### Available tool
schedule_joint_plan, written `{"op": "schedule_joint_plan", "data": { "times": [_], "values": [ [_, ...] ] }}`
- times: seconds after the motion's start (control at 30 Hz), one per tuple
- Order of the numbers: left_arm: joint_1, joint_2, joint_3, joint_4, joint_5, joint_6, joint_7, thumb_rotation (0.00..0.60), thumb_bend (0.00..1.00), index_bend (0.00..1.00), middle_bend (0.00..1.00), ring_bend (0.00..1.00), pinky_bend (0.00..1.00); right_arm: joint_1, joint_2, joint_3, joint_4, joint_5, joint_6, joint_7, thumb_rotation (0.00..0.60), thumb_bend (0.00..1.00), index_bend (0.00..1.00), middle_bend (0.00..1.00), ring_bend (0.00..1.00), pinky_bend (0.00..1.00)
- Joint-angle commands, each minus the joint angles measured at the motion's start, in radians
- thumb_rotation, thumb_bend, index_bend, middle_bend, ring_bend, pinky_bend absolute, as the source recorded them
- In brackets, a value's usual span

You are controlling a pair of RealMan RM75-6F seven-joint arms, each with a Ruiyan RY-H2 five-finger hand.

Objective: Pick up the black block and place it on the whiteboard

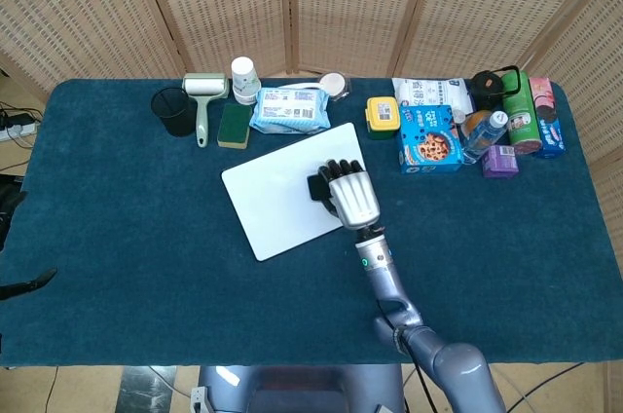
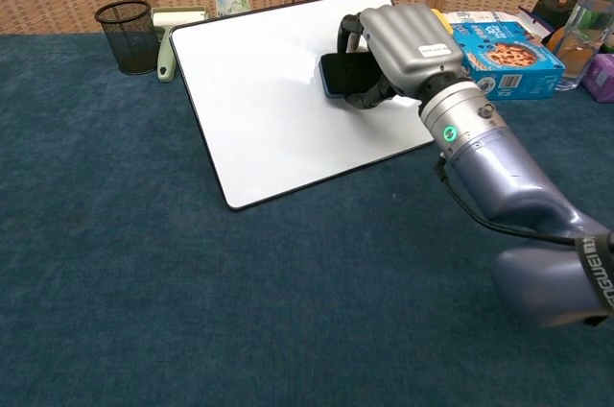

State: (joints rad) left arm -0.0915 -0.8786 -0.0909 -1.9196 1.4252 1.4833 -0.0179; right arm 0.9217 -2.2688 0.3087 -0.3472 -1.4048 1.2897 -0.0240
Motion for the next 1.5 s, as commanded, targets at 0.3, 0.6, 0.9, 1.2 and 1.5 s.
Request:
{"op": "schedule_joint_plan", "data": {
  "times": [0.3,0.6,0.9,1.2,1.5],
  "values": [
    [0.005,0.007,0.005,0.000,0.011,0.004,-0.017,0.600,0.10,0.00,0.00,0.00,0.03,0.003,0.001,0.000,-0.012,0.022,0.033,0.002,0.600,0.27,0.16,0.15,0.24,0.20],
    [0.004,0.004,0.008,-0.005,0.016,0.005,-0.001,0.600,0.11,0.00,0.00,0.00,0.03,-0.013,0.017,-0.011,-0.021,0.011,0.078,0.026,0.600,0.24,0.10,0.10,0.17,0.12],
    [0.004,0.003,0.008,-0.007,0.014,0.005,0.002,0.600,0.10,0.00,0.00,0.00,0.03,-0.051,0.075,-0.017,-0.124,0.010,0.100,0.016,0.600,0.16,0.07,0.06,0.12,0.07],
    [0.002,0.004,0.011,-0.005,0.023,0.003,0.005,0.600,0.11,0.00,0.00,0.00,0.03,-0.161,0.311,-0.087,-0.364,-0.065,0.198,0.059,0.600,0.00,0.07,0.05,0.11,0.06],
    [0.007,0.000,0.021,-0.012,0.041,0.010,0.021,0.600,0.11,0.00,0.00,0.00,0.03,-0.363,0.805,-0.196,-0.928,-0.047,0.151,-0.017,0.600,0.00,0.12,0.06,0.09,0.10]
  ]
}}
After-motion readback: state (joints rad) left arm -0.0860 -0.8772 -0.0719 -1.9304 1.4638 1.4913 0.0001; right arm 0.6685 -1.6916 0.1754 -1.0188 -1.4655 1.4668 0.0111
